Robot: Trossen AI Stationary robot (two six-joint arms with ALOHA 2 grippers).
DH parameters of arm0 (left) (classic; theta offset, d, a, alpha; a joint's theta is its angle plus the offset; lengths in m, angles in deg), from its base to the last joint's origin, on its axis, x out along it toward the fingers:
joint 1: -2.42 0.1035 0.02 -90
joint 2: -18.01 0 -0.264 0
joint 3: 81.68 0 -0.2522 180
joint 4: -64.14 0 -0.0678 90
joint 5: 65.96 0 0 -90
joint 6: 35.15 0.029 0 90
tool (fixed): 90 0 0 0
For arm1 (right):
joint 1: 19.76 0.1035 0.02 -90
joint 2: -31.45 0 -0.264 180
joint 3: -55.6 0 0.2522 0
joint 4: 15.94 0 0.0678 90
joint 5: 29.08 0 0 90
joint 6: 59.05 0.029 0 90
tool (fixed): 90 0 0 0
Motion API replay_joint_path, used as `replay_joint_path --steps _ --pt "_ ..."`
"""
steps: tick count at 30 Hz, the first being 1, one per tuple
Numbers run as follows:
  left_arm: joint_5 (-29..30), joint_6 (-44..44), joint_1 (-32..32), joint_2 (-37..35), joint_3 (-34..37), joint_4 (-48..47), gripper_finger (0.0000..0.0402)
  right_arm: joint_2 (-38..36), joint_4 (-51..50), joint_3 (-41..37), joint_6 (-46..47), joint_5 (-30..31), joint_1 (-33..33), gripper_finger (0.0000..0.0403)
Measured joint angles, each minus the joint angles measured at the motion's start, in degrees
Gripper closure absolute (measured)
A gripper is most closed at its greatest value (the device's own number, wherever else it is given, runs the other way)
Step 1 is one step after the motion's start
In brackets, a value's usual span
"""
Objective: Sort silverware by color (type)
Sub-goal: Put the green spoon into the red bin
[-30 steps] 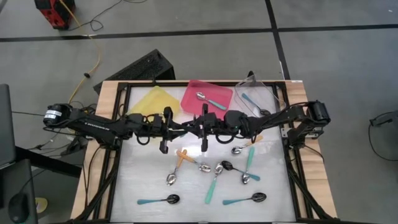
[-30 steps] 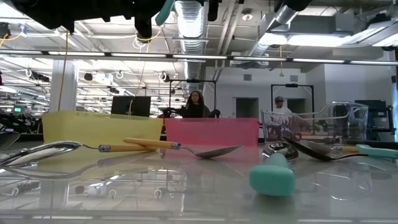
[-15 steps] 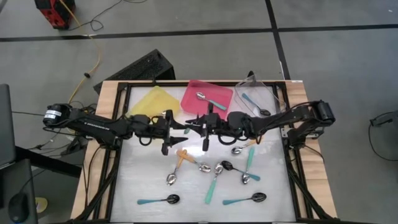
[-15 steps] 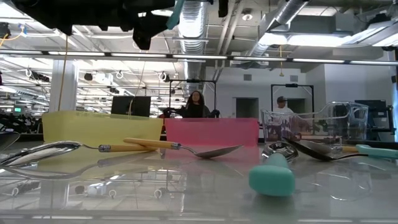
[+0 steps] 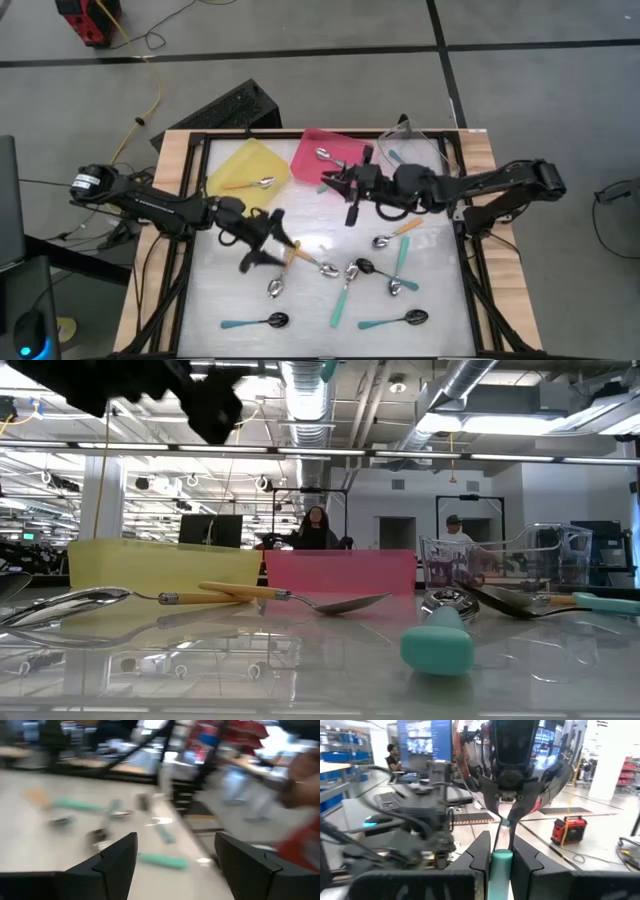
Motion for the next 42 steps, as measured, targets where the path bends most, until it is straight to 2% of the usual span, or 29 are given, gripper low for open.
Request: replay_joint_path --steps 4,8,11,17,26,29,32,35,39,42 --pt "-2.6 -0.1 -4.9 0.0 0.0 3.7 0.0167 -0.5 -1.3 0.0 0.5 0.0 0.3 0.0338" --pt "1.2 1.1 -9.6 0.0 0.0 10.0 0.0178 -0.7 -1.2 0.0 0.6 -0.2 1.0 0.0338" --pt "2.3 2.4 -11.4 0.0 -0.1 10.0 0.0186 -0.3 -1.4 0.0 0.6 0.0 1.0 0.0338" --pt "2.3 1.1 -11.6 0.0 -0.1 4.1 0.0206 -0.1 -1.6 0.0 0.7 0.0 1.1 0.0338" --pt "3.8 0.9 -11.5 -0.3 -0.1 6.3 0.0230 0.0 -2.2 0.0 0.7 0.0 0.8 0.0338" --pt "3.6 0.9 -10.4 -3.2 -0.2 7.2 0.0231 0.0 -2.2 0.0 2.4 0.0 -0.5 0.0338" --pt "4.3 1.0 -8.3 -9.0 -1.2 2.2 0.0231 0.0 -3.1 0.0 5.4 0.1 -2.9 0.0338" --pt "8.5 1.5 -6.4 -15.4 -1.8 -5.2 0.0231 0.0 -6.6 0.0 8.2 0.1 -6.1 0.0338" --pt "18.8 1.9 -5.0 -23.0 -1.9 -13.5 0.0231 0.5 -11.7 0.0 9.8 0.0 -10.5 0.0338" --pt "24.2 2.1 -4.6 -26.8 -1.9 -19.3 0.0231 2.1 -13.9 -0.1 10.8 -0.2 -13.4 0.0338"
